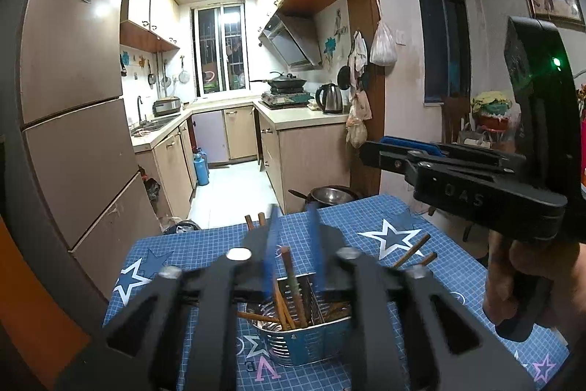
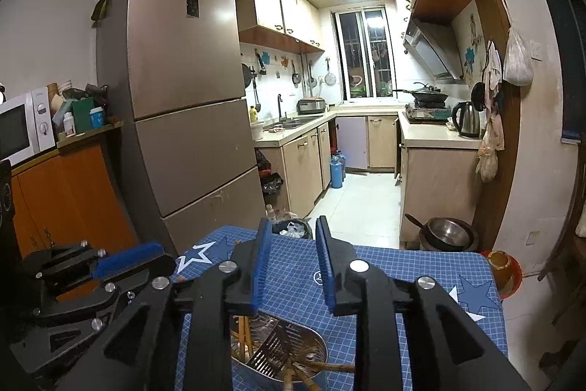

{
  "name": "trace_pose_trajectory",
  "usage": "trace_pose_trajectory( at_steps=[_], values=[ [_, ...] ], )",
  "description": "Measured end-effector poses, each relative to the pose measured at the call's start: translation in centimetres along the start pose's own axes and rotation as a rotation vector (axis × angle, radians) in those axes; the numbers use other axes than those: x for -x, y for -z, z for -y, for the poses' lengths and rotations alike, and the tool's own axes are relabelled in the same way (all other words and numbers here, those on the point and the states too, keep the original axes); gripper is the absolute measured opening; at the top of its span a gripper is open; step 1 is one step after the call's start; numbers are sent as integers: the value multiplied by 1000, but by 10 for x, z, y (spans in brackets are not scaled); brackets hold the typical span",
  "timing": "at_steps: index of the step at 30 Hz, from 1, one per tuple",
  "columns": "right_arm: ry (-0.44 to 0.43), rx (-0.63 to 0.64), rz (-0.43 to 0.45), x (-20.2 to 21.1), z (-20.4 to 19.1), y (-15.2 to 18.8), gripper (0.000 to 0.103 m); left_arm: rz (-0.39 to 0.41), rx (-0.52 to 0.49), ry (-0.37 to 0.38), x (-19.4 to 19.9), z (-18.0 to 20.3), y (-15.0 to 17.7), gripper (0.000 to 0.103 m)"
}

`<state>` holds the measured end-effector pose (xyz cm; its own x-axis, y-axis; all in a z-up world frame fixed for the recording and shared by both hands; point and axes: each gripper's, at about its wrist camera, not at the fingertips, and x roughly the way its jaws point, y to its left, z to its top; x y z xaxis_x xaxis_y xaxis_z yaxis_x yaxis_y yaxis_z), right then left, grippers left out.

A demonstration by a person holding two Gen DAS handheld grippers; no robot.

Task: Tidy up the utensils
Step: 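Lower the left tool's chopstick into the holder and open it while the right tool releases its own, then withdraw both open tools back toward the last two chopsticks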

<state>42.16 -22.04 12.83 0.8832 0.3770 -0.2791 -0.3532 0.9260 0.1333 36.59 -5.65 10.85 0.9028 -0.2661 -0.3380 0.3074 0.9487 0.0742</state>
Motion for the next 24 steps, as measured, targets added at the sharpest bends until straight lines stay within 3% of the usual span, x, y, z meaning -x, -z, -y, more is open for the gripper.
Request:
trace_pose_trajectory(
  at_steps=[1, 2, 14, 19, 24],
  values=[
    [1, 2, 1, 2, -1, 0, 28, 9, 1, -7, 3, 0, 0, 42],
    [0, 4, 3, 3, -2, -1, 28, 14, 0, -11, 4, 1, -1, 45],
    [-2, 31, 32, 35, -16, -4, 32, 66, -5, -17, 37, 6, -9, 50],
    [1, 47, 45, 76, -28, 8, 43, 80, -36, -3, 74, 19, 10, 55],
    [30, 81, 64, 149, -46, 53, 67, 44, -73, 24, 112, 37, 62, 57]
  ],
)
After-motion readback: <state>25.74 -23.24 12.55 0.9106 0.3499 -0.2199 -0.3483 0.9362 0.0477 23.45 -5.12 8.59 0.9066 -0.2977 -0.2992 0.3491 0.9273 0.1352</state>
